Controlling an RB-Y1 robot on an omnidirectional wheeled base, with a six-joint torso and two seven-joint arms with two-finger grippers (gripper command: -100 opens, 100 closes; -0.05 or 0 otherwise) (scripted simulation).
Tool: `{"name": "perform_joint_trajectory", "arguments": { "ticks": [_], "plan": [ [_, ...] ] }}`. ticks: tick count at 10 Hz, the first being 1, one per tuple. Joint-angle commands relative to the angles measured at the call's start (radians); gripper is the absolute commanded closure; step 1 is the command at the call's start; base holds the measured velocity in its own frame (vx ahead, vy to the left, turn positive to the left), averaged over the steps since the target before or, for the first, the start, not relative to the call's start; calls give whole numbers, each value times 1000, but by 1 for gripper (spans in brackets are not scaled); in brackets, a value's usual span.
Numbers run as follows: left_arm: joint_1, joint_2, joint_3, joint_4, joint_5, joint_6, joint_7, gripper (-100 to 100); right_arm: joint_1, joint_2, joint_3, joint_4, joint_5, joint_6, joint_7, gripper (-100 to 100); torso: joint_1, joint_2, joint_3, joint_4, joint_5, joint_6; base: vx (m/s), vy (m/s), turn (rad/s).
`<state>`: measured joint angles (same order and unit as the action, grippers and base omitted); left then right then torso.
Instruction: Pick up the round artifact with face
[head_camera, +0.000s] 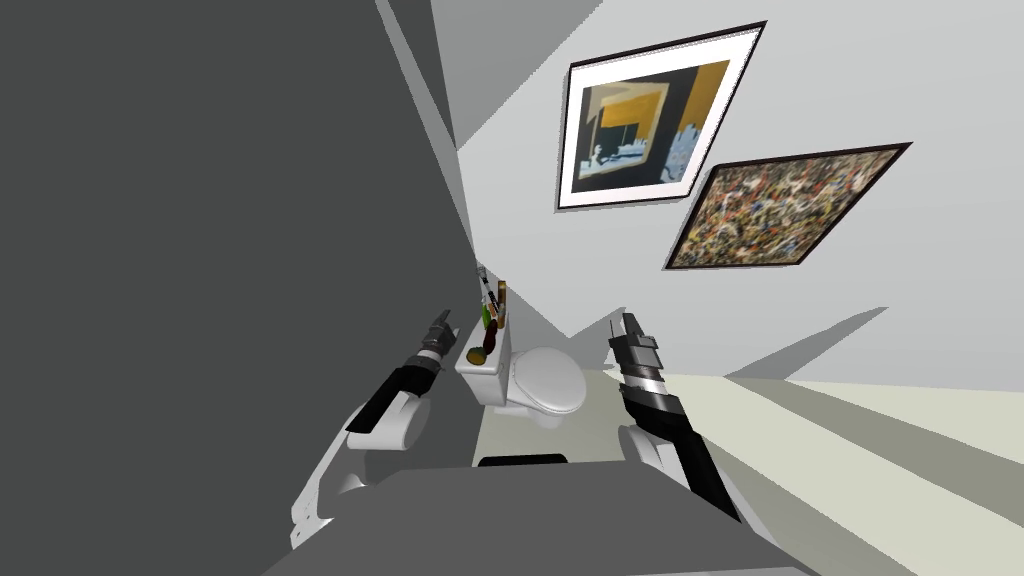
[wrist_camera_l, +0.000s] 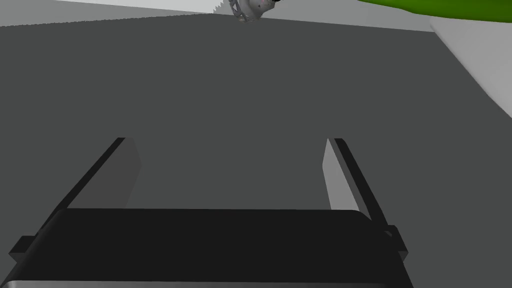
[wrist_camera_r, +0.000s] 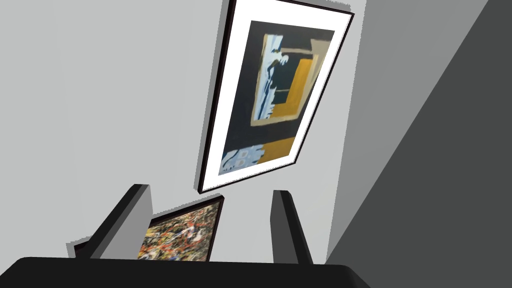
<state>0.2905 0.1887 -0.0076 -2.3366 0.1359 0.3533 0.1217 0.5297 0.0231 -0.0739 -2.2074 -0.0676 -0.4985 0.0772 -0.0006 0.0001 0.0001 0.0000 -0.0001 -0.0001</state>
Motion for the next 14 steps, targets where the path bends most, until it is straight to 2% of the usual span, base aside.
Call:
{"name": "perform_joint_trajectory", "arguments": {
  "ticks": [1, 2, 4, 5, 7, 14],
  "plan": [
    [-4, 1, 0, -1, 0, 43, 1, -100, 0, 0, 0, 0, 0, 0, 0, 0, 0, 0, 0, 0, 0, 0, 0, 0, 0],
    [-21, 7, -2, -10, -2, 76, 8, -100, 0, 0, 0, 0, 0, 0, 0, 0, 0, 0, 0, 0, 0, 0, 0, -8, -6],
    [-21, 7, -2, -10, -2, 127, 8, -100, 0, 0, 0, 0, 0, 0, 0, 0, 0, 0, 0, 0, 0, 0, 0, -4, -2],
    [-37, 13, -4, -19, -4, 164, 15, -100, 0, 0, 0, 0, 0, 0, 0, 0, 0, 0, 0, 0, 0, 0, 3, -8, -9],
    [-37, 13, -4, -19, -4, 212, 15, -100, 0, 0, 0, 0, 0, 0, 0, 0, 0, -1, 0, 0, 0, 0, 2, -4, -2],
    [-80, 20, -16, -45, -16, 416, 36, -100, 0, 0, 0, 0, 0, 0, 0, 0, 1, -1, 0, 0, 0, 0, 8, -4, -6]
  ]
}}
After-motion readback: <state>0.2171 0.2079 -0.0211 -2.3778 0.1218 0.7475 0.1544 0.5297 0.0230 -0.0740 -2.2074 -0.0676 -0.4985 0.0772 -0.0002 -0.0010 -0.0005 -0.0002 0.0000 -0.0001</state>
